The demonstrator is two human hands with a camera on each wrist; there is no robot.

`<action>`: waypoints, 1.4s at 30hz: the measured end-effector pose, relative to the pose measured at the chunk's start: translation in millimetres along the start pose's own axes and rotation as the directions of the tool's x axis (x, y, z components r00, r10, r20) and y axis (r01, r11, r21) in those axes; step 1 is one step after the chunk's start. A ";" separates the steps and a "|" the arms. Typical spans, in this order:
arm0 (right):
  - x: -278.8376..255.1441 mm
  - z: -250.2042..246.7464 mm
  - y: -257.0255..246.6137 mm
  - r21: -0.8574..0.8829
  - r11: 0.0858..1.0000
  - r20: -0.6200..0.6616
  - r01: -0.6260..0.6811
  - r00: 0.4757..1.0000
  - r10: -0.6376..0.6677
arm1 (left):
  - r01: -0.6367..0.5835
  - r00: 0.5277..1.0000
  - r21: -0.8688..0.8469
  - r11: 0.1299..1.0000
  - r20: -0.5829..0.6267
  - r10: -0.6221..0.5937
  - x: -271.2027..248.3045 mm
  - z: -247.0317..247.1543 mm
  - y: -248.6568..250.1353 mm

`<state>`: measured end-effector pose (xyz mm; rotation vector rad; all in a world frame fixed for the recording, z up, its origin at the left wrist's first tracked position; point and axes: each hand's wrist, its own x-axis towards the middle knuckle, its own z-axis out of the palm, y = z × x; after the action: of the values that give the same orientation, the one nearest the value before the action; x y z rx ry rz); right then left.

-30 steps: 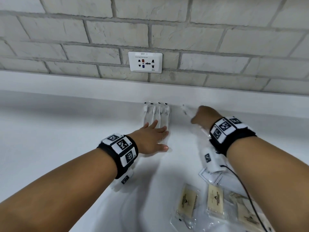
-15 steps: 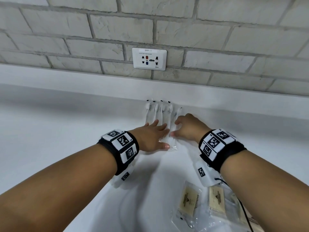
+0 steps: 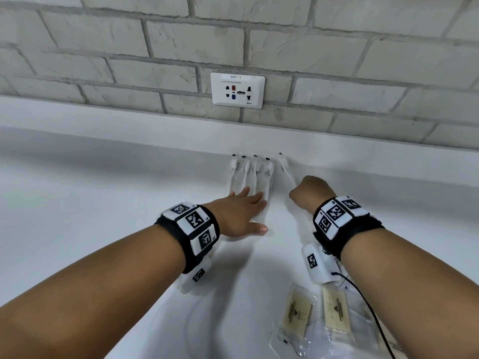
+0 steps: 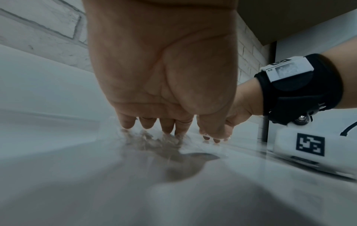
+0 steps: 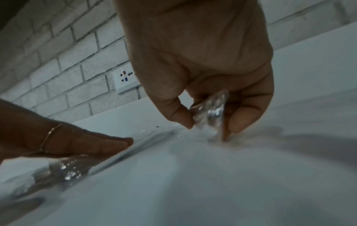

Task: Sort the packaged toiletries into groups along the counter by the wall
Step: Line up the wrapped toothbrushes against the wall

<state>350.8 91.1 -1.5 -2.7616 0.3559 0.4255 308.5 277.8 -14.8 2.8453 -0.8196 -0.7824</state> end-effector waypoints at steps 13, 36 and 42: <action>-1.6 15.1 -1.7 -0.029 0.971 -0.016 0.238 0.971 -0.239 | 0.008 0.999 0.003 1.000 -0.039 -0.008 0.2 0.1 0.3; -24.0 32.2 -21.0 -0.114 0.890 0.157 0.441 0.893 -0.422 | 0.181 0.982 -0.010 0.983 -0.050 -0.181 2.7 -2.0 -24.3; -27.7 31.0 -24.4 -0.104 0.886 0.148 0.452 0.888 -0.435 | 0.163 0.983 0.006 0.987 -0.080 -0.162 -4.4 -5.0 -31.7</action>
<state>324.6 129.6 -13.6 -2.8089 -0.3491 0.5064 322.9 306.8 -15.1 2.9622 -0.5898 -0.6775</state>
